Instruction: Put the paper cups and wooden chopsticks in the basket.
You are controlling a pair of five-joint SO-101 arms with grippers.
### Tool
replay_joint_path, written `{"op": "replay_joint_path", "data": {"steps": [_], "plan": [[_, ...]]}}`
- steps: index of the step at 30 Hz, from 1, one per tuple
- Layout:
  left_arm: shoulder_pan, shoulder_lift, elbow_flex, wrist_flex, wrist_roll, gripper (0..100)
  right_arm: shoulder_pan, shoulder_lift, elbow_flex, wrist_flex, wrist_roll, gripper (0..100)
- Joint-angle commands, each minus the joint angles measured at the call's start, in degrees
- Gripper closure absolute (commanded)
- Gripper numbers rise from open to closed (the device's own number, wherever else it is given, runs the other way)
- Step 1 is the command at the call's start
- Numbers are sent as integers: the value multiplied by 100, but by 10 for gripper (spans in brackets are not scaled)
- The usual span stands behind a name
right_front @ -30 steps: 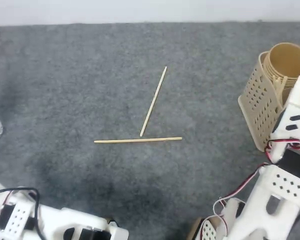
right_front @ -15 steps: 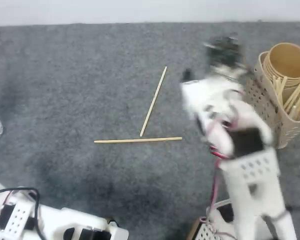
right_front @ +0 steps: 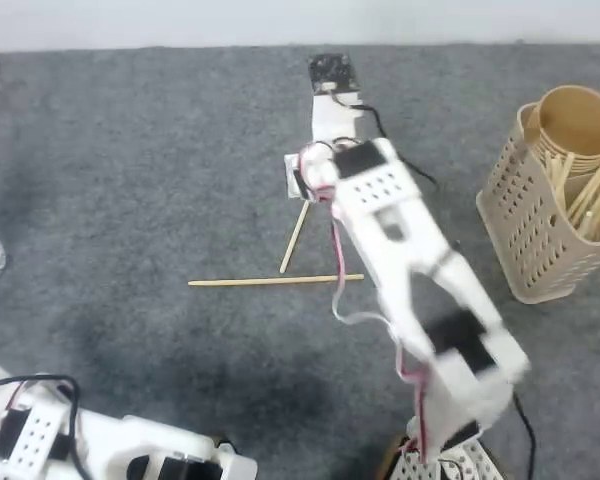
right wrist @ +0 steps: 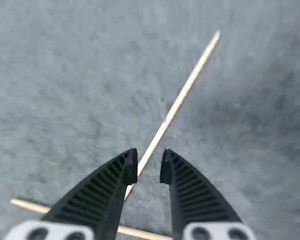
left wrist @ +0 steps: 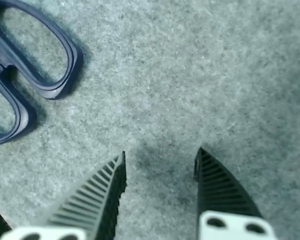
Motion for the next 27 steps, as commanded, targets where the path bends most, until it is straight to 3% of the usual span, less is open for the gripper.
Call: {"op": "replay_joint_path", "data": {"steps": [1,12,18,23,27], "plan": [[26,-123,-31,-88,-62,782,-84,1103,-1398,505,-255,868],[62,-123,-31,-88,-62,782,-66,3767,-4571,1648,-246,873],[62,-123,-31,-88,-62,782,-92,4699,-5820,2105,-220,873],[62,-123,-31,-88,-62,782,-31,5130,-6497,3116,-220,917],[62,-123,-31,-88,-62,782,22,5305,-6576,3873,571,992]]}}
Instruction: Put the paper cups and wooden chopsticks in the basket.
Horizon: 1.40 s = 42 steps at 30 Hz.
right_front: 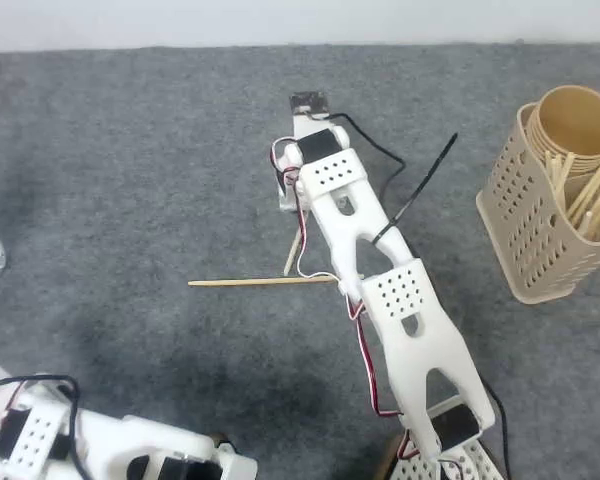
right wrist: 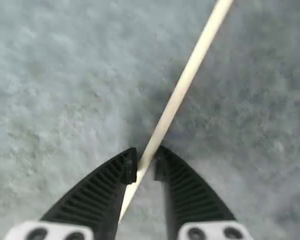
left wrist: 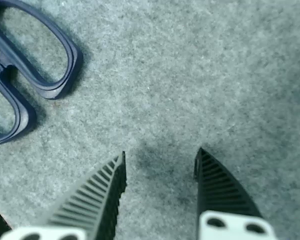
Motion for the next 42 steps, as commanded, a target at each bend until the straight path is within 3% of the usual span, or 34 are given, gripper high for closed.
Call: {"op": "replay_joint_path", "data": {"steps": [1,4,8,17,23,31,34,42], "plan": [[62,-123,-31,-88,-62,782,22,57,-158,725,923,987],[62,-123,-31,-88,-62,782,127,48,176,831,1732,992],[62,-123,-31,-88,-62,782,347,-338,176,804,2145,991],[62,-123,-31,-88,-62,782,259,-2079,-97,822,3842,991],[62,-123,-31,-88,-62,782,-40,-2976,1538,822,5073,991],[62,-123,-31,-88,-62,782,-778,-5314,4492,734,5248,991],[62,-123,-31,-88,-62,782,-848,-6211,5732,-4,4949,991],[62,-123,-31,-88,-62,782,-998,-7741,9749,-3389,4756,991]]}}
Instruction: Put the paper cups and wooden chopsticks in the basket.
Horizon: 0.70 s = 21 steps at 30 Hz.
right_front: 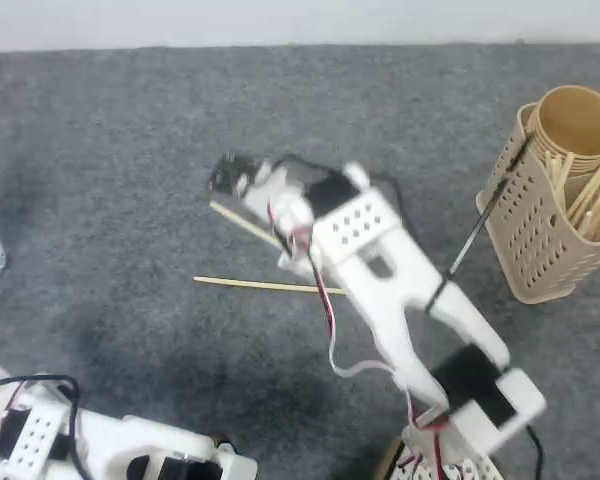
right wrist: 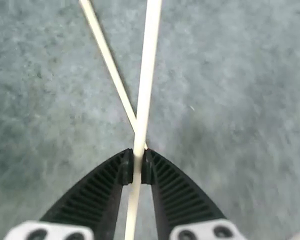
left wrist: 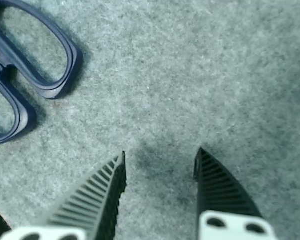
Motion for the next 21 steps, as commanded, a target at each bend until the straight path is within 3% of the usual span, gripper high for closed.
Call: {"op": "replay_joint_path", "data": {"steps": [1,10,18,21], "plan": [[62,-123,-31,-88,-62,782,-22,-620,1310,-1490,-26,991],[62,-123,-31,-88,-62,782,22,409,1204,-1543,1169,991],[62,-123,-31,-88,-62,782,22,787,1099,-1754,1292,988],[62,-123,-31,-88,-62,782,31,769,993,-1648,1275,943]]}}
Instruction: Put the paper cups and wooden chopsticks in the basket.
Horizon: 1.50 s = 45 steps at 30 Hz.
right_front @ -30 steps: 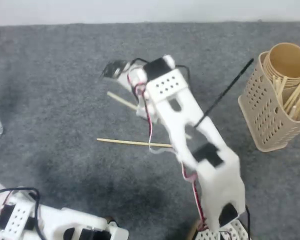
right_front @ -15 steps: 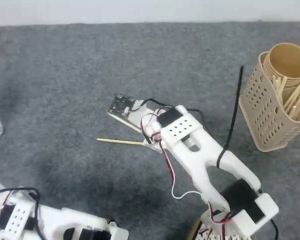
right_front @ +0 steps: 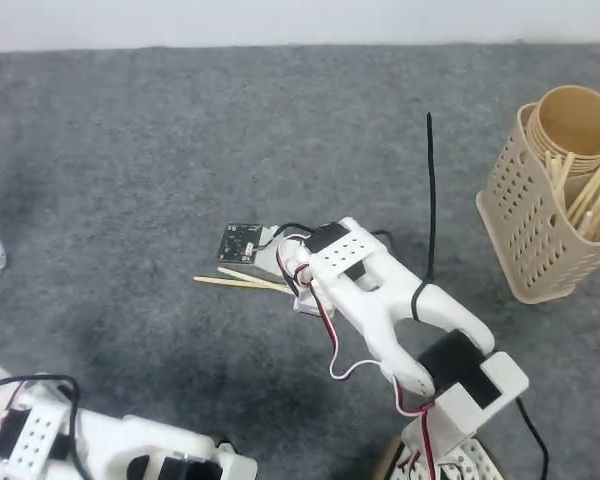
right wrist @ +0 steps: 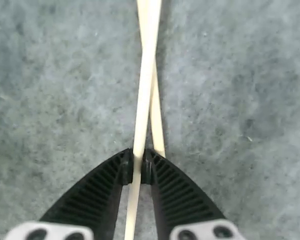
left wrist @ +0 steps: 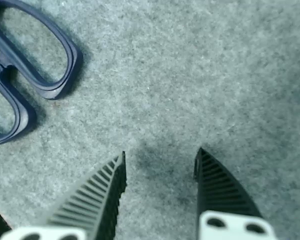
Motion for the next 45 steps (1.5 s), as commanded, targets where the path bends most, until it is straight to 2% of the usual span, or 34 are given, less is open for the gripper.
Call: {"op": "replay_joint_path", "data": {"steps": [1,5,21,27,37,40,45], "plan": [[62,-123,-31,-88,-62,782,13,-57,-396,101,53,909],[62,-123,-31,-88,-62,782,-22,-57,-545,356,70,812],[62,-123,-31,-88,-62,782,13,22,-519,31,79,835],[62,-123,-31,-88,-62,782,-4,356,-545,180,79,693],[62,-123,-31,-88,-62,782,13,787,-958,374,79,693],[62,-123,-31,-88,-62,782,13,971,-1099,418,255,757],[62,-123,-31,-88,-62,782,-13,1367,-1565,927,607,995]]}}
